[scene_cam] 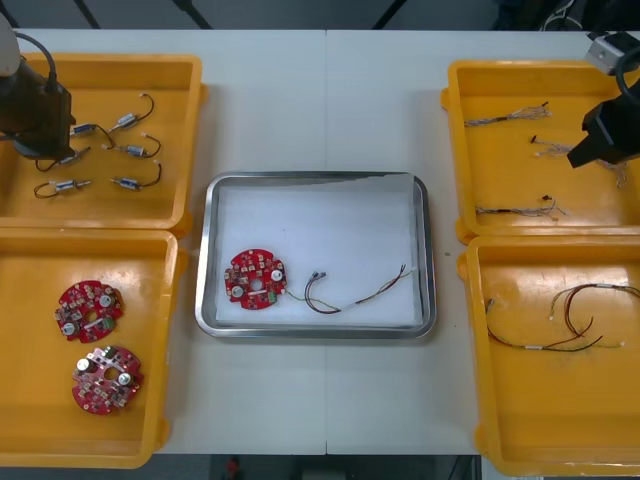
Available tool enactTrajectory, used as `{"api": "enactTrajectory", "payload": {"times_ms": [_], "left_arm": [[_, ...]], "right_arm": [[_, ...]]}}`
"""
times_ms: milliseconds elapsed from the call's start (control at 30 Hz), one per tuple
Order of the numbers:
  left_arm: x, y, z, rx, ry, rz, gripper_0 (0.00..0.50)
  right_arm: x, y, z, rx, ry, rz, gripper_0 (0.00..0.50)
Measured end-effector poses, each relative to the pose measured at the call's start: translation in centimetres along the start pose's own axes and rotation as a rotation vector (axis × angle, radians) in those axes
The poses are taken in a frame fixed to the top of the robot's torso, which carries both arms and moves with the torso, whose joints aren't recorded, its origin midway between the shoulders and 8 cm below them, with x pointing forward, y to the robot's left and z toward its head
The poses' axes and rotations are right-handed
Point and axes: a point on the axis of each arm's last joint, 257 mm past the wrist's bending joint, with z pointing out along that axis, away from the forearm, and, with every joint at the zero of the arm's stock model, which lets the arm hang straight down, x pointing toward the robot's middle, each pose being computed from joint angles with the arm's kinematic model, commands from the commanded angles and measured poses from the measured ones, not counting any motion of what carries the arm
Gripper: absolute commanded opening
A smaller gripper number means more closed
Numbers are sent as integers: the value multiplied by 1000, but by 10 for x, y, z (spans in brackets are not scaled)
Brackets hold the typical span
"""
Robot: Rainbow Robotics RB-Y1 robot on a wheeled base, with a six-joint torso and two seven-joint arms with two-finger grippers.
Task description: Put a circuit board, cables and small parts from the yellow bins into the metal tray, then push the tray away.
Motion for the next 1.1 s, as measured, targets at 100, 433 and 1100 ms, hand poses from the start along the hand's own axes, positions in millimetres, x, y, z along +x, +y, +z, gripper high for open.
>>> {"api": "enactTrajectory", "payload": {"times_ms": [100, 433, 1100], "left_arm": [[-1, 5, 3, -11, -12, 15, 500], [-2, 14, 8, -28, -17, 21, 500], [-6, 37, 25, -63, -38, 47, 500]], "right_arm": [[-3, -21, 7, 17, -17, 20, 500], [-3, -69, 38, 27, -54, -96, 500], [-48, -118, 84, 184, -133, -536, 500]]}}
